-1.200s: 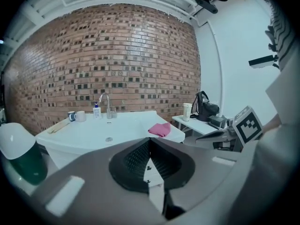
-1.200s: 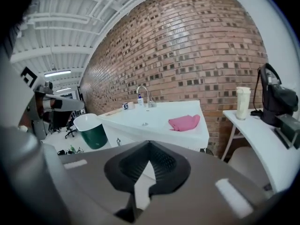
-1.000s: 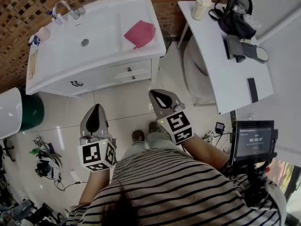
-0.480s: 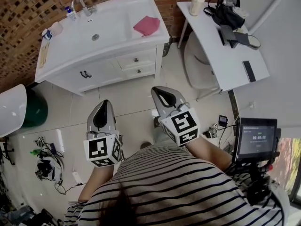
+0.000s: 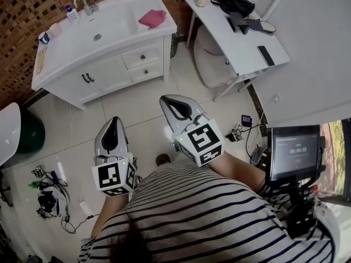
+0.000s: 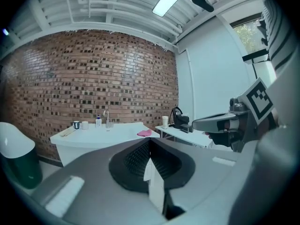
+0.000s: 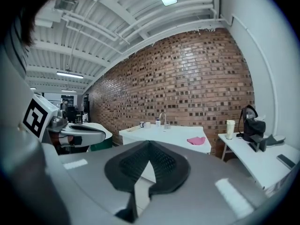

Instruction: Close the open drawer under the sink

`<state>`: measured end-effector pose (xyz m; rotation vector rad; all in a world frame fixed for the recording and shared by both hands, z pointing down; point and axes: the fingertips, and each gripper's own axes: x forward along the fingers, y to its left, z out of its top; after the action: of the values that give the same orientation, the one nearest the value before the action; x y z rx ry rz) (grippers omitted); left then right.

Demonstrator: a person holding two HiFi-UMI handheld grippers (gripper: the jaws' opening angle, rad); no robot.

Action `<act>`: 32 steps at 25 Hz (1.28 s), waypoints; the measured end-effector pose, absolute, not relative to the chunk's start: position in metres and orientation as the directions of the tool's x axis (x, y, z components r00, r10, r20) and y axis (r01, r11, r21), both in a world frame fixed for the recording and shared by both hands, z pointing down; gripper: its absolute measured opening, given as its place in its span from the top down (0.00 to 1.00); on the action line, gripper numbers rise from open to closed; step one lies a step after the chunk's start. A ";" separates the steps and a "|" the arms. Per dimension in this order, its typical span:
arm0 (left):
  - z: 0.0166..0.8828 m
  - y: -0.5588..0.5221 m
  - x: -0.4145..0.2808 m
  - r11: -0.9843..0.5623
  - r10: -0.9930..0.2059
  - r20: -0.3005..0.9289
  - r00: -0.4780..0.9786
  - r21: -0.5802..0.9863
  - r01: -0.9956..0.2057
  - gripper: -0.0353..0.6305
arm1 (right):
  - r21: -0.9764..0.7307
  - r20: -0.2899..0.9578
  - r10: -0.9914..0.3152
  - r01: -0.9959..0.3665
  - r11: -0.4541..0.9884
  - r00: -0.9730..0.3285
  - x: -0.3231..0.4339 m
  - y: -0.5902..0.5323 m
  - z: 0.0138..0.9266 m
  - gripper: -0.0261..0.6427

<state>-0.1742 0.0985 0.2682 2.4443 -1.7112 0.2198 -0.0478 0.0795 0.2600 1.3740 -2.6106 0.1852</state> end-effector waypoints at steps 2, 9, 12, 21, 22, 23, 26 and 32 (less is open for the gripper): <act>0.269 0.109 -0.177 -0.328 -0.921 0.208 0.329 0.039 -0.944 0.92 | -0.006 0.214 -0.806 -0.826 0.564 -0.552 -0.045 0.088 0.254 0.96; 0.274 0.127 -0.161 -0.281 -0.932 0.222 0.285 0.054 -0.958 0.92 | 0.028 0.169 -0.781 -0.789 0.614 -0.602 -0.034 0.106 0.240 0.96; 0.268 0.127 -0.147 -0.293 -0.934 0.203 0.293 0.031 -0.956 0.92 | 0.035 0.161 -0.776 -0.782 0.622 -0.610 -0.025 0.107 0.237 0.96; 0.262 0.120 -0.126 -0.279 -0.937 0.213 0.276 0.014 -0.960 0.92 | 0.034 0.143 -0.772 -0.777 0.629 -0.619 -0.005 0.098 0.231 0.96; 0.262 0.120 -0.125 -0.281 -0.937 0.213 0.276 0.010 -0.960 0.92 | 0.030 0.140 -0.772 -0.776 0.630 -0.621 -0.005 0.097 0.231 0.96; 0.261 0.119 -0.126 -0.280 -0.938 0.211 0.275 0.005 -0.960 0.92 | 0.026 0.137 -0.771 -0.776 0.631 -0.622 -0.006 0.095 0.231 0.96; 0.259 0.118 -0.129 -0.276 -0.942 0.204 0.267 -0.014 -0.961 0.92 | 0.018 0.132 -0.767 -0.772 0.635 -0.628 -0.010 0.093 0.231 0.96; 0.260 0.116 -0.131 -0.274 -0.943 0.205 0.262 -0.027 -0.961 0.92 | 0.028 0.121 -0.762 -0.766 0.643 -0.636 -0.015 0.091 0.228 0.96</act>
<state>-0.1314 0.1161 0.2599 2.4126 -1.8273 0.2747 -0.0153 0.0909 0.2279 1.2781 -2.7353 0.0393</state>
